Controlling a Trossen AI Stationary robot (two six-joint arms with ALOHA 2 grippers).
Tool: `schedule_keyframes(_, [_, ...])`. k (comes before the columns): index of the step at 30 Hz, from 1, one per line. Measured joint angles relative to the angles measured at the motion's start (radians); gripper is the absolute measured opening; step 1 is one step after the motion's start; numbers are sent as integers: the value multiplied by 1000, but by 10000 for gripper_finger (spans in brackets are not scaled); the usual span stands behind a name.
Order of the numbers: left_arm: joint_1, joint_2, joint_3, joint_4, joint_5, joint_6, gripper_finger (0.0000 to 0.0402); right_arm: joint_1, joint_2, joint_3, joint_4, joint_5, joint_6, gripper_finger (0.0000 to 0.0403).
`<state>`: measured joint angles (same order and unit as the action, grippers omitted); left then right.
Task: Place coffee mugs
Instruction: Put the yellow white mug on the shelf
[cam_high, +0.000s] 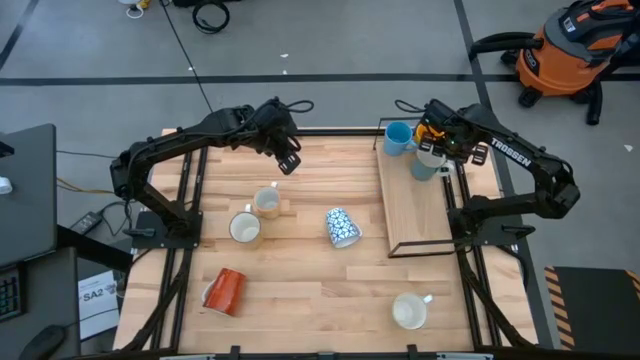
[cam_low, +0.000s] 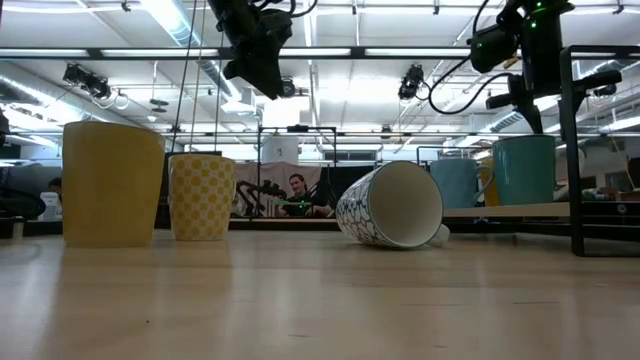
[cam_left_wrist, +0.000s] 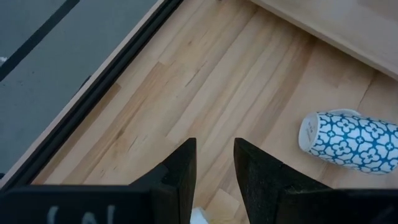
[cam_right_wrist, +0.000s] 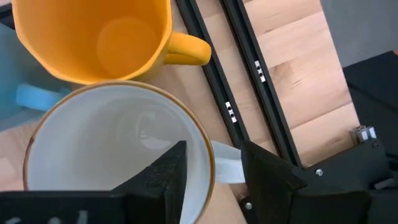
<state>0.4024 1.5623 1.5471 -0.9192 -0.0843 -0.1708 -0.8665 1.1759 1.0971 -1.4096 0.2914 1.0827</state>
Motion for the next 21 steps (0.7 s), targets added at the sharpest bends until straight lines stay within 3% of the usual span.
schedule_keyframes(10, [-124,0,0,-58,0,8,114,0,-47,0,-61,82,-65,157])
schedule_keyframes(17, [-242,-4,0,-76,1,-1,114,0,-142,0,-62,75,-92,156])
schedule_keyframes(21, [-289,-8,0,-79,1,-29,114,0,-188,0,-60,13,-95,156])
